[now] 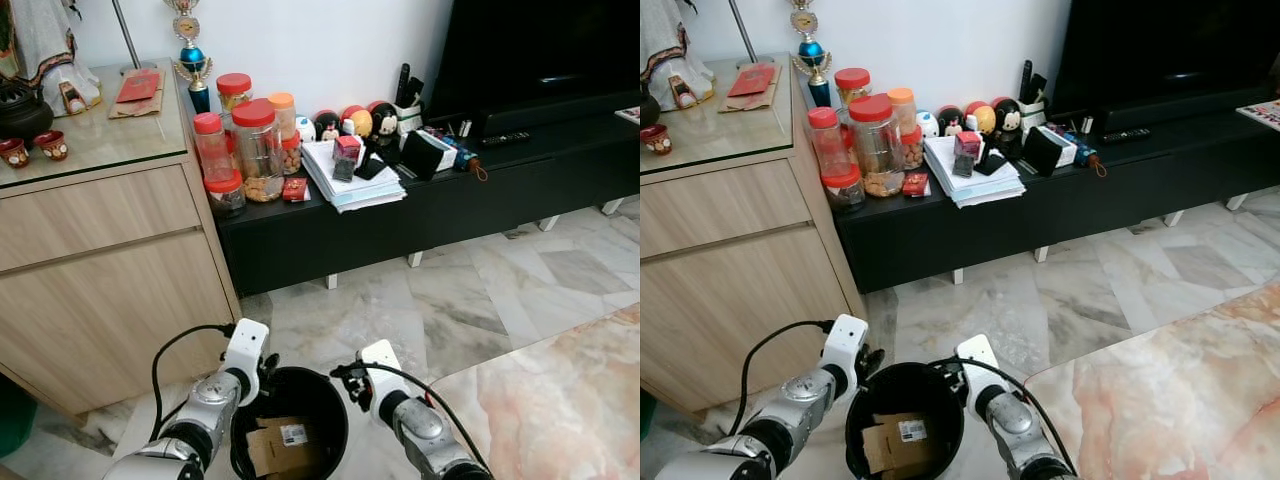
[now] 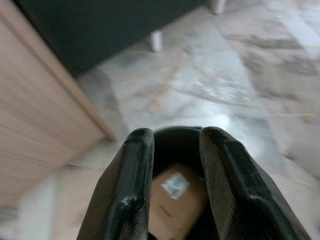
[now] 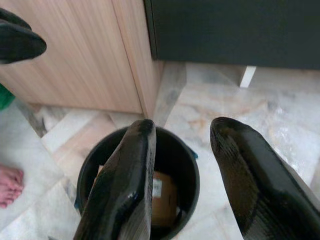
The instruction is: Picking trash to rubbish bin
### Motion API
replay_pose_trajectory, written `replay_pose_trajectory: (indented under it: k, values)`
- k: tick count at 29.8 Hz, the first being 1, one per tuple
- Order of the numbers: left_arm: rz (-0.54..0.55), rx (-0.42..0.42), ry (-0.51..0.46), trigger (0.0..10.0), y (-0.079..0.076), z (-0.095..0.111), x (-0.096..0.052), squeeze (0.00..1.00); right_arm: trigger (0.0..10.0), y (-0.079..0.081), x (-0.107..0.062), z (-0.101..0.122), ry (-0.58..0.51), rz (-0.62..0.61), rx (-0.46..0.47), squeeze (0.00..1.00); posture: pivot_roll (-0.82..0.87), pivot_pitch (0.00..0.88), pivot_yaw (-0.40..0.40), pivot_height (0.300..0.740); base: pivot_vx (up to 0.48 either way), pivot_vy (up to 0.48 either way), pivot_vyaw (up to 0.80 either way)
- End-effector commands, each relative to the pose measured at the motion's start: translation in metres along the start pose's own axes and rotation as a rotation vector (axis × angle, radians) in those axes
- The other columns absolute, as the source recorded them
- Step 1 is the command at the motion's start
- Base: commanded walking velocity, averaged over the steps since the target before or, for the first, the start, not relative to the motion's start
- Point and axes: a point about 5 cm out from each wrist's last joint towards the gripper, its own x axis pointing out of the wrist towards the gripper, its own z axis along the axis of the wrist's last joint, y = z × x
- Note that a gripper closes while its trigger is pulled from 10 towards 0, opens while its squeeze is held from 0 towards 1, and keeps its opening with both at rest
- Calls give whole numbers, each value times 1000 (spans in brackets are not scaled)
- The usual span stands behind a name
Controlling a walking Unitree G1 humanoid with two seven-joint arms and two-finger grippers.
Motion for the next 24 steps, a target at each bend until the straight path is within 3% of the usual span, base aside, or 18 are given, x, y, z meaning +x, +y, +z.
replay_pose_trajectory:
  k: [1,2,5,8,13,16,21,24]
  values:
    - [21,20,-18,10000,3,3,0,0,10000,0,4,14,-53,9,-15,0,192,0,4,740,0,0,0]
    - [21,21,-18,10000,3,3,0,0,10000,0,4,14,-53,9,-15,0,192,0,4,740,0,0,0]
    - [195,6,-173,10000,30,22,-7,0,10000,7,13,44,-184,56,-14,0,195,0,11,740,0,0,0]
    - [247,3,-274,10000,38,39,-10,0,10000,10,16,63,-263,75,0,0,203,0,10,740,0,0,0]
    - [289,18,-414,10000,40,66,-13,0,10000,8,19,89,-371,71,37,0,210,0,9,740,0,0,0]
    - [321,32,-566,10000,36,101,-16,0,10000,-1,18,122,-503,28,70,0,213,0,7,740,0,0,0]
    - [369,68,-691,10000,31,133,-21,0,10000,-19,13,150,-617,-81,118,0,205,0,13,740,0,0,0]
    - [410,68,-729,10000,31,140,-25,0,10000,-30,7,164,-678,-138,128,0,199,0,20,740,0,0,0]
